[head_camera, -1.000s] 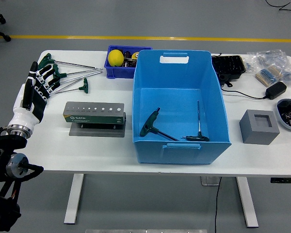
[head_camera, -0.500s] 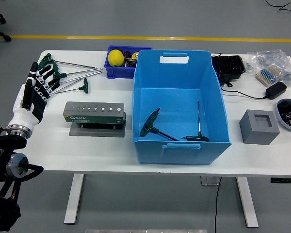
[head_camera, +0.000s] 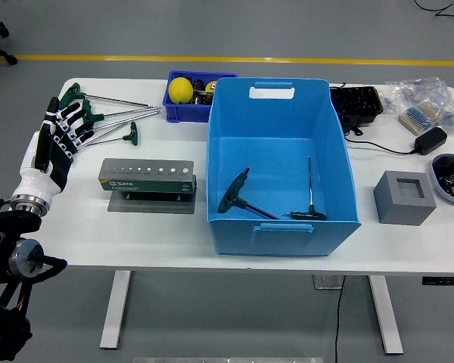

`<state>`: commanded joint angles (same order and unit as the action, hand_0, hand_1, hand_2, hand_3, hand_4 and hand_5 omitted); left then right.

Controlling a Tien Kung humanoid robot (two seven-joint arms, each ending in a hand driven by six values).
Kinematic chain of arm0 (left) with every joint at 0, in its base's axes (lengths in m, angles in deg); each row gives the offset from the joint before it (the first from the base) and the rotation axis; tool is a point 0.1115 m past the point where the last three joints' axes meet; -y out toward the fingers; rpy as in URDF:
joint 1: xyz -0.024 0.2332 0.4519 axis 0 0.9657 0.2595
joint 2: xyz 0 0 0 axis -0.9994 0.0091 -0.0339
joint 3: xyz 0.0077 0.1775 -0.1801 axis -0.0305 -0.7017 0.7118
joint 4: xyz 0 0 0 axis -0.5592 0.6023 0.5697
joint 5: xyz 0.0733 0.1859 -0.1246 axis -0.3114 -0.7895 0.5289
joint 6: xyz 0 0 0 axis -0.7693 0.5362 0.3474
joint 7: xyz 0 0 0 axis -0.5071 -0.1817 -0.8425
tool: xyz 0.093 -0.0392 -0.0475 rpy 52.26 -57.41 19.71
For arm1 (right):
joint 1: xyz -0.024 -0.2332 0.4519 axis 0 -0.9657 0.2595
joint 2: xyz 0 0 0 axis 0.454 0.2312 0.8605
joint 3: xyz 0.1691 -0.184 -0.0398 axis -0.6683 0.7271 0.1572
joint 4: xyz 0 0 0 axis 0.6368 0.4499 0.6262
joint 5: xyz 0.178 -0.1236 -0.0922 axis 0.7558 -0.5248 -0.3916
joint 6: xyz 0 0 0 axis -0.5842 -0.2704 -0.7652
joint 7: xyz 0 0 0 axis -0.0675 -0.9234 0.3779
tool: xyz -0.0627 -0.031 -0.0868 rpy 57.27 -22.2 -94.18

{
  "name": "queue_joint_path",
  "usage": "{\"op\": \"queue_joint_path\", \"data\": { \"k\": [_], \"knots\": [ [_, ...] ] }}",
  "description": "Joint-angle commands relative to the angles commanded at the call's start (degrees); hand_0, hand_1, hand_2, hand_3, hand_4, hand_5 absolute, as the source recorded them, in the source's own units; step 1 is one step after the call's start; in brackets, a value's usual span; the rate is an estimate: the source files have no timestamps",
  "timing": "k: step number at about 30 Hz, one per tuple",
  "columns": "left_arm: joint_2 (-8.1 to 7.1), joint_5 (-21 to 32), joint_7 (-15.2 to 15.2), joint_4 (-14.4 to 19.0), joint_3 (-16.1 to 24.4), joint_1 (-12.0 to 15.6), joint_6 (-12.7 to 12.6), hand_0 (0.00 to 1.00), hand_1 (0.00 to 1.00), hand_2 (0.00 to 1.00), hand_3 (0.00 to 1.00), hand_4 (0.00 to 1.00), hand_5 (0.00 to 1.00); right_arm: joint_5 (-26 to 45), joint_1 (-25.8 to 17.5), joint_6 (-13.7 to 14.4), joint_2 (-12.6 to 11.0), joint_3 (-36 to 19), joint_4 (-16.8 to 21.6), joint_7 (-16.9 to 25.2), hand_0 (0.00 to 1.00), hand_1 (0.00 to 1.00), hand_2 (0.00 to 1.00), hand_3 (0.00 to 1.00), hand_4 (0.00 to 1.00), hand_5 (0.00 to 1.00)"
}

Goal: Lift tool from toolbox,place it in box,lift tool from toolbox,place it in box

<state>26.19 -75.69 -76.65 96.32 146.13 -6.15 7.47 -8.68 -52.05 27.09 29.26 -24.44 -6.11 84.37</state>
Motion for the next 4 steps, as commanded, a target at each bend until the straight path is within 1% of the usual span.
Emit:
{"op": "queue_joint_path", "data": {
  "k": [4],
  "knots": [
    [-0.06, 0.0, 0.0, -0.1, -0.1, 0.1, 0.0, 0.775, 0.757, 0.835, 0.773, 0.921, 0.87, 0.0, -0.1, 0.0, 0.0, 0.0, 0.0, 0.0, 0.707, 0.69, 0.734, 0.597, 0.831, 0.72]
  ]
}}
